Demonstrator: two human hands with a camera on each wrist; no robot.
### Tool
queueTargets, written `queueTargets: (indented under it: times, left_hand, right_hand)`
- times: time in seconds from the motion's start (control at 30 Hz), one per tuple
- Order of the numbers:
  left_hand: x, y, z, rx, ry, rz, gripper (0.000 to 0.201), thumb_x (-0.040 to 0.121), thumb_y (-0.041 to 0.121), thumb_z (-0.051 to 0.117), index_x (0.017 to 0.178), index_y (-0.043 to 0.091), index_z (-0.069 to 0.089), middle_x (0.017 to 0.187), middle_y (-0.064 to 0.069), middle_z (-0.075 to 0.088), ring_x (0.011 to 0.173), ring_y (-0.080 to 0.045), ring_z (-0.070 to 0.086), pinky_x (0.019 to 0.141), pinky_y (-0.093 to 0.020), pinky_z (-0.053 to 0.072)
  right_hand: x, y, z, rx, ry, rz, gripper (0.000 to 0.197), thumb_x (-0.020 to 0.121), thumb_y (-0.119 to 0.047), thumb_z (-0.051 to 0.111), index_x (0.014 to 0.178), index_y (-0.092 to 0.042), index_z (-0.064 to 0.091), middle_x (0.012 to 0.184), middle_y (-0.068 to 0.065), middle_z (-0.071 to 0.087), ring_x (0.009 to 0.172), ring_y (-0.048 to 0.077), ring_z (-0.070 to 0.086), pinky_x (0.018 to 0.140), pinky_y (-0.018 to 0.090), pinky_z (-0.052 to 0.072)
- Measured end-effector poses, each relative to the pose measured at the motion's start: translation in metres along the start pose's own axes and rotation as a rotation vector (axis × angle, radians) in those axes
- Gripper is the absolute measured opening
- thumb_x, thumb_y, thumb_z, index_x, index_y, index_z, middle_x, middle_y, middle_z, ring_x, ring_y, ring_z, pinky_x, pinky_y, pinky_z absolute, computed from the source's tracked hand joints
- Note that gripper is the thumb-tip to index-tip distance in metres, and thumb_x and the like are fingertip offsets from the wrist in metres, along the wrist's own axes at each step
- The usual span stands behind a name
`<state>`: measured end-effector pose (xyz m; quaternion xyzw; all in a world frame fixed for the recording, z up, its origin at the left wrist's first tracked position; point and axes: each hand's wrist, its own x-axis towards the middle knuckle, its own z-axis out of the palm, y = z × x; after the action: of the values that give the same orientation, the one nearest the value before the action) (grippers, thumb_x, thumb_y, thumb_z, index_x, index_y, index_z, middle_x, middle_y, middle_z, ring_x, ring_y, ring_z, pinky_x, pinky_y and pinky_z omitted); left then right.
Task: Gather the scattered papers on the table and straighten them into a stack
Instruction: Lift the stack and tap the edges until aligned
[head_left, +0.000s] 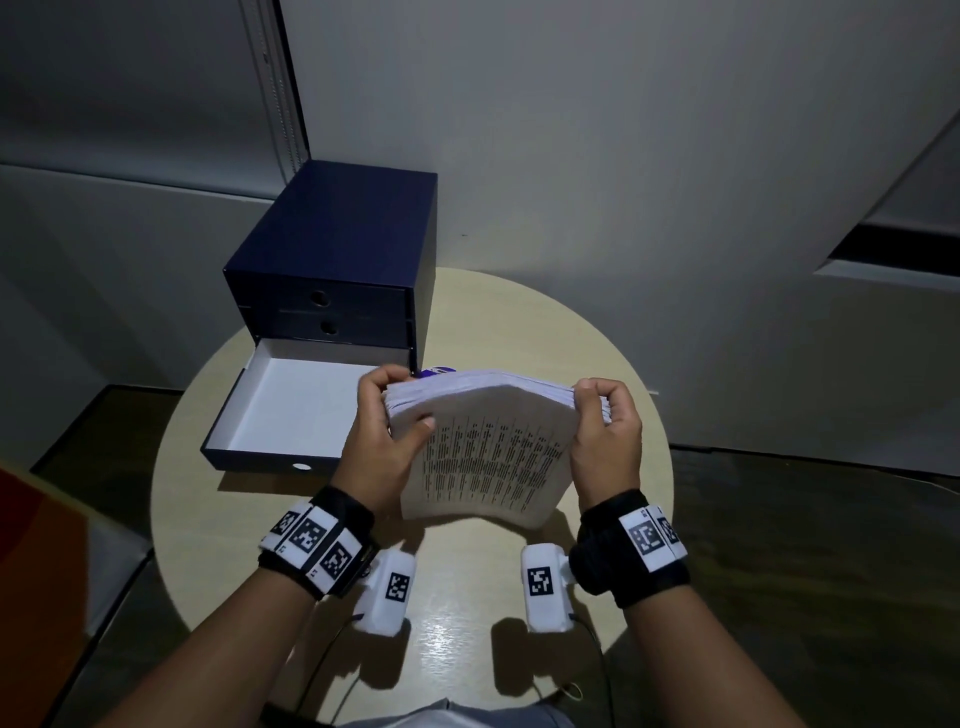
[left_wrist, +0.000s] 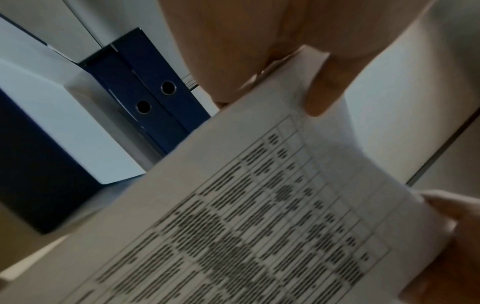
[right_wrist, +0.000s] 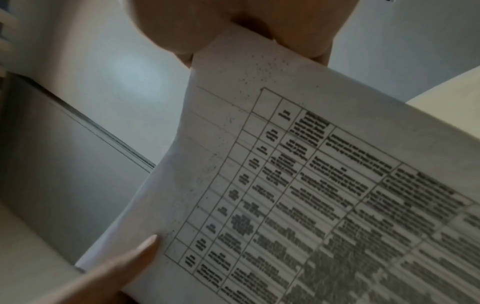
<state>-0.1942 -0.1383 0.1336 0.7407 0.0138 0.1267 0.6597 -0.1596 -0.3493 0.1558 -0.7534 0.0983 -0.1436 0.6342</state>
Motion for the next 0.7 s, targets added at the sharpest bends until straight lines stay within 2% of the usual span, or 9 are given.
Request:
queueTargets:
  times: [0.07, 0.13, 0.23, 0.3, 0.37, 0.43, 0.5, 0.6, 0.7]
  left_hand:
    - [-0.002, -0.005, -0.002, 0.099, 0.035, -0.056, 0.025, 0.096, 0.013, 0.057, 0.109, 0.031, 0.045, 0.101, 0.009, 0.06, 0.097, -0.01, 0.061, 0.076, -0.025, 0.05]
    - [-0.002, -0.003, 0.0, 0.144, 0.025, -0.035, 0.018, 0.097, 0.016, 0.056, 0.109, 0.025, 0.047, 0.099, 0.009, 0.063, 0.095, -0.006, 0.063, 0.075, -0.024, 0.05]
    - [0.001, 0.008, 0.013, 0.226, -0.03, 0.127, 0.024, 0.093, 0.006, 0.059, 0.11, 0.02, 0.049, 0.102, 0.009, 0.066, 0.094, 0.006, 0.062, 0.078, -0.013, 0.048]
    - [0.004, 0.018, 0.025, 0.274, -0.084, 0.244, 0.025, 0.09, -0.002, 0.059, 0.11, 0.012, 0.052, 0.101, -0.001, 0.068, 0.093, 0.002, 0.063, 0.079, -0.011, 0.048]
    - [0.005, 0.026, 0.036, 0.331, -0.113, 0.328, 0.02, 0.089, 0.001, 0.058, 0.108, 0.008, 0.054, 0.099, -0.004, 0.068, 0.089, -0.012, 0.064, 0.076, -0.025, 0.052]
    - [0.005, 0.03, 0.04, 0.343, -0.113, 0.356, 0.018, 0.09, 0.004, 0.059, 0.107, 0.01, 0.056, 0.098, -0.001, 0.067, 0.087, -0.015, 0.063, 0.074, -0.03, 0.052]
    - [0.003, 0.029, 0.038, 0.291, -0.148, 0.328, 0.023, 0.089, 0.005, 0.063, 0.109, 0.013, 0.056, 0.099, 0.001, 0.067, 0.088, -0.012, 0.064, 0.074, -0.024, 0.051]
    - [-0.004, 0.009, 0.019, 0.35, -0.296, 0.254, 0.027, 0.087, 0.011, 0.067, 0.109, 0.02, 0.055, 0.101, 0.006, 0.067, 0.092, -0.01, 0.065, 0.078, -0.025, 0.052]
    - [-0.015, -0.027, -0.027, 0.61, -0.358, 0.103, 0.025, 0.082, 0.028, 0.074, 0.1, 0.029, 0.058, 0.09, 0.012, 0.068, 0.082, -0.009, 0.063, 0.069, -0.028, 0.047]
  right_hand:
    - [-0.002, -0.01, -0.005, -0.133, -0.02, -0.097, 0.009, 0.091, -0.034, 0.059, 0.09, -0.025, 0.058, 0.088, -0.014, 0.062, 0.084, 0.003, 0.058, 0.078, 0.037, 0.051]
    - [-0.006, -0.03, -0.01, -0.382, -0.04, -0.335, 0.019, 0.088, -0.034, 0.062, 0.103, -0.024, 0.057, 0.102, -0.012, 0.063, 0.094, 0.003, 0.057, 0.089, 0.031, 0.047]
    - [-0.013, -0.063, -0.007, -0.804, -0.197, -0.679, 0.046, 0.082, -0.04, 0.059, 0.125, -0.024, 0.052, 0.128, -0.007, 0.057, 0.122, 0.012, 0.05, 0.113, 0.042, 0.032]
    - [-0.013, -0.074, 0.0, -1.053, -0.353, -0.697, 0.054, 0.081, -0.039, 0.057, 0.132, -0.025, 0.047, 0.137, -0.005, 0.052, 0.133, 0.016, 0.044, 0.118, 0.05, 0.021]
    - [-0.013, -0.073, 0.002, -1.165, -0.47, -0.642, 0.042, 0.083, -0.034, 0.054, 0.124, -0.025, 0.05, 0.125, -0.003, 0.061, 0.121, 0.02, 0.054, 0.11, 0.047, 0.033]
    - [-0.012, -0.068, -0.004, -1.162, -0.487, -0.6, 0.02, 0.086, -0.029, 0.053, 0.105, -0.024, 0.052, 0.099, 0.0, 0.068, 0.095, 0.028, 0.063, 0.078, 0.038, 0.046]
    - [-0.01, -0.06, -0.013, -1.088, -0.482, -0.578, 0.013, 0.085, -0.028, 0.056, 0.096, -0.024, 0.05, 0.085, 0.001, 0.067, 0.082, 0.032, 0.061, 0.062, 0.035, 0.044]
    - [0.001, -0.049, -0.041, -0.819, -0.456, -0.537, 0.015, 0.08, -0.027, 0.059, 0.092, -0.022, 0.052, 0.079, 0.005, 0.068, 0.078, 0.034, 0.062, 0.066, 0.041, 0.051]
    - [0.019, -0.037, -0.077, -0.425, -0.455, -0.361, 0.016, 0.084, -0.011, 0.066, 0.1, -0.011, 0.064, 0.091, 0.008, 0.071, 0.087, 0.028, 0.066, 0.077, 0.042, 0.055]
